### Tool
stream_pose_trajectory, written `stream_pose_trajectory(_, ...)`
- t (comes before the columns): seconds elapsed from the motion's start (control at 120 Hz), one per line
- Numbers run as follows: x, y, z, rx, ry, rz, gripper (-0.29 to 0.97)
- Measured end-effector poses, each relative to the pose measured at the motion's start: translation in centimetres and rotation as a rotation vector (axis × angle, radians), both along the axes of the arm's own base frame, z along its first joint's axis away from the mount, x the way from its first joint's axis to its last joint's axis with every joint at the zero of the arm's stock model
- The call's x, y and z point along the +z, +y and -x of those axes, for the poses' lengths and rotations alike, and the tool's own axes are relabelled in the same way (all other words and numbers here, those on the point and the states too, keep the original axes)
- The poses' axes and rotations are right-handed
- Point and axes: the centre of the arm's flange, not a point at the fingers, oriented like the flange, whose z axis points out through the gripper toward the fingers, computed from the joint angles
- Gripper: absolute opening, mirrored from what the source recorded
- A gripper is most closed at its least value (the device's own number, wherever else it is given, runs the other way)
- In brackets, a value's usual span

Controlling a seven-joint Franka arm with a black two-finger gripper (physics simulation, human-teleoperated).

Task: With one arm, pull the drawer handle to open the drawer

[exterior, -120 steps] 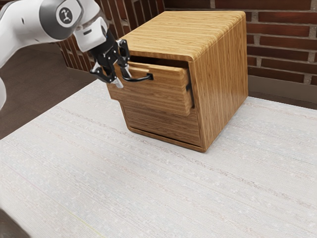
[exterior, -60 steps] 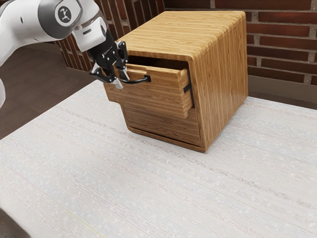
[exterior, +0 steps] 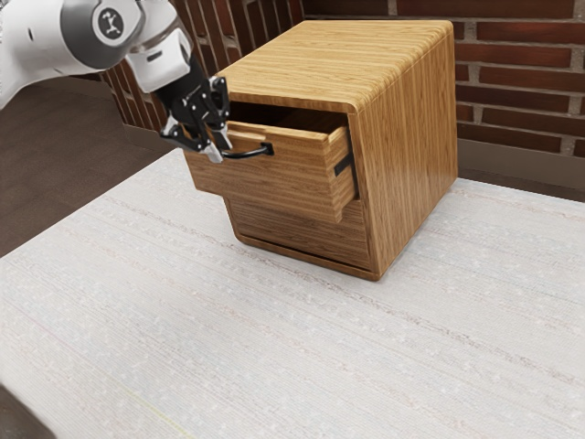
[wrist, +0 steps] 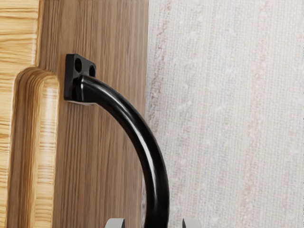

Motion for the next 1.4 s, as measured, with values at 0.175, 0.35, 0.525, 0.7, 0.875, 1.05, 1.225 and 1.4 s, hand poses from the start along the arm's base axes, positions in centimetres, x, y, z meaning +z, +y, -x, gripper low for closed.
stream_pose_trajectory(0.175,-0.4,-0.1,0.5,0.008,0.019,0.006,0.08)
stream_pose_trajectory(0.35,-0.7,-0.2,1.1,0.016,0.038,0.011,0.07)
stream_pose_trajectory(0.525,-0.6,-0.3,2.0,0.023,0.049,0.013,0.06)
stream_pose_trajectory(0.7,-0.6,-0.6,3.0,0.029,0.058,0.016,0.06)
stream_pose_trajectory(0.875,-0.2,-0.9,4.1,0.033,0.057,0.017,0.05)
stream_pose_trajectory(1.05,-0.1,-0.9,5.2,0.041,0.059,0.019,0.06)
stream_pose_trajectory(1.225,-0.6,-1.0,6.0,0.046,0.064,0.022,0.07)
stream_pose_trajectory(1.4,-0.6,-1.4,7.1,0.048,0.055,0.021,0.07)
